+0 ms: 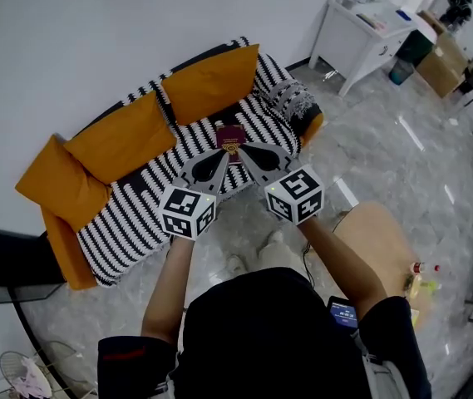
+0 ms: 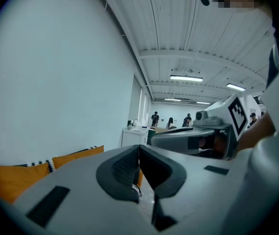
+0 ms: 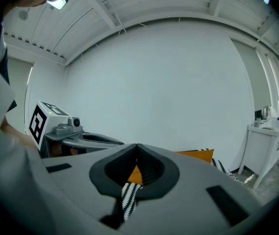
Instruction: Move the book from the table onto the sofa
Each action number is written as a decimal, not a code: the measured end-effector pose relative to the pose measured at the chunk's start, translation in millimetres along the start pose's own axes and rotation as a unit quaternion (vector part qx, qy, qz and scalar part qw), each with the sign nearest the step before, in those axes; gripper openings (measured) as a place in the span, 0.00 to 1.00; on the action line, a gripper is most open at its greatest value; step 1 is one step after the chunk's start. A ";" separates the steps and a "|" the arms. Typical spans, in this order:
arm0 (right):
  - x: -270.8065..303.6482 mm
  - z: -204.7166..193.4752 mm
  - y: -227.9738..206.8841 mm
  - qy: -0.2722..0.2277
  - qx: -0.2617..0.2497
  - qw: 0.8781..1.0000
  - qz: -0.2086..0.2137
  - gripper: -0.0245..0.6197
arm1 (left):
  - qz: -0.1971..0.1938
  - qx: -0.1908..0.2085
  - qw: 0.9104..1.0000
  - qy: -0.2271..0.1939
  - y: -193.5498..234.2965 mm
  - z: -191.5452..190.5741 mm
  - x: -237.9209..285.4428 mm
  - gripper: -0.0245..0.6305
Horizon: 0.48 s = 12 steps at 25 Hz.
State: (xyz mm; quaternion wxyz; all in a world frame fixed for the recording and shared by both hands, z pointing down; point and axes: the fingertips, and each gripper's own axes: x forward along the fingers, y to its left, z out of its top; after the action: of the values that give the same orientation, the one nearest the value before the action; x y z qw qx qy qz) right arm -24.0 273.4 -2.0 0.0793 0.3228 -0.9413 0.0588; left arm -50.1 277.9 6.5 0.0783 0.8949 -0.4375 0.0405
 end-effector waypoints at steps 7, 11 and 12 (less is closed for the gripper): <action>-7.0 9.6 1.7 -0.007 -0.018 1.000 -0.007 0.06 | -0.002 0.013 1.000 -0.007 -7.7 7.6 -2.9 0.06; -20.1 12.4 -2.2 -0.008 -0.047 0.999 -0.004 0.06 | 0.010 0.019 1.000 -0.014 -16.0 12.5 4.8 0.06; -23.8 13.0 -3.7 -0.008 -0.053 0.999 -0.003 0.06 | 0.013 0.017 1.000 -0.016 -18.4 14.0 7.5 0.06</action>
State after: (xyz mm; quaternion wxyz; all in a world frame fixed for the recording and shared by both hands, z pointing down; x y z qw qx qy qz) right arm -4.6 282.6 -18.9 0.0892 0.3213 -0.9428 0.0057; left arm -30.9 280.7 -8.2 0.0554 0.8907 -0.4500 0.0345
